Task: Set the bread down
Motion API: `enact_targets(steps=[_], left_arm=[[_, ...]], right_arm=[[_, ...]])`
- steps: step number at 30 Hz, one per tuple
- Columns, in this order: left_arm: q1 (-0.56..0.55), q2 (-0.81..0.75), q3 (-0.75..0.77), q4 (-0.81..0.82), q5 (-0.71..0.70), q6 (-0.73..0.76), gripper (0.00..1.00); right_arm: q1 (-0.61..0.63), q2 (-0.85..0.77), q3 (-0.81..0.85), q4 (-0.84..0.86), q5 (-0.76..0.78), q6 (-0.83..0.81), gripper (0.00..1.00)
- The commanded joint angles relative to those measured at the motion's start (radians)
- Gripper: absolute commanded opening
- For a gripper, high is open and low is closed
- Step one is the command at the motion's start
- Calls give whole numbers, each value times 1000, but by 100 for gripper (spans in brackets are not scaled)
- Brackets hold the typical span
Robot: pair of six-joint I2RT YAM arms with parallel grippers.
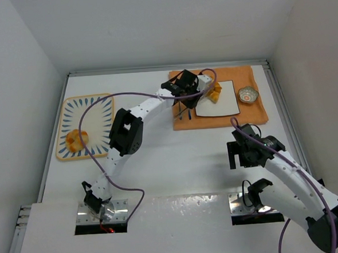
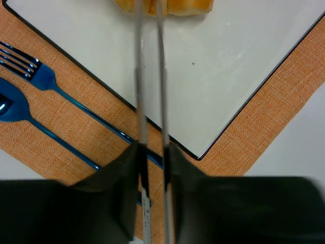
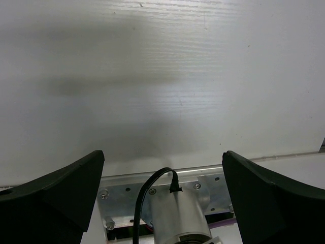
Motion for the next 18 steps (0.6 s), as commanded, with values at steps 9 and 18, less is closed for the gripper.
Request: enact_targets(steps=[9,18], left_arm=[[12,-114,19,59,-3,-28,61],[108,-358,85,-49,-3,-34,59]], right_arm=[[2,1,40,21,-31,40,100],[-2,-10,52,59,-103,24,100]])
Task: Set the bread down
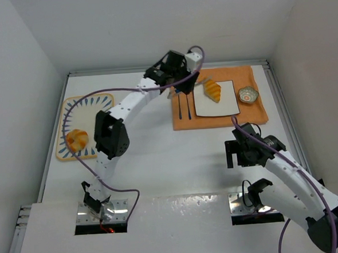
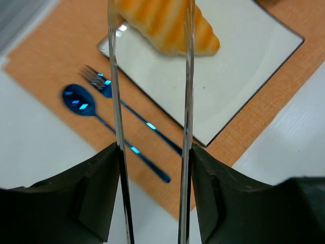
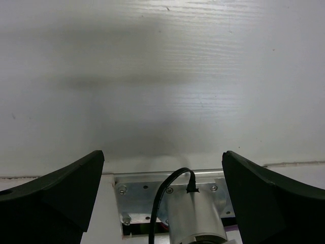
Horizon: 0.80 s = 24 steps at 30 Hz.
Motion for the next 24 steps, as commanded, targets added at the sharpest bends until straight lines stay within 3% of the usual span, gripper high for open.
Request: enact_targets(steps=[1,4,5,7,10,14,20,24], left_arm=[[83,-238,59,-76,2,-6,59],[195,-415,-109,-150,-17,-6,58],[268,-468,-244,-161,-29,4,58],[359,-602,-372,-189,-50,15,58],[620,-721,-614,-291,-41,43,53],[831,-876,-842,-345,8,95,52],[1084,-1048,-1064,-387,-18,179,55],[1195,-1088,-1084,-387,-14,228,55]], right_arm=[[1,-16,38,53,-55,3,100],[4,-16,33,81,-80,-5,100],[4,-17,24,107,-91,-11,100],[5,-17,10,132,-144,-23,100],[10,15,10,172,-200,-57,100],[13,76,70,167,-241,-103,98],[48,145,115,192,-267,-112,98],[99,164,124,189,-292,-102,97]])
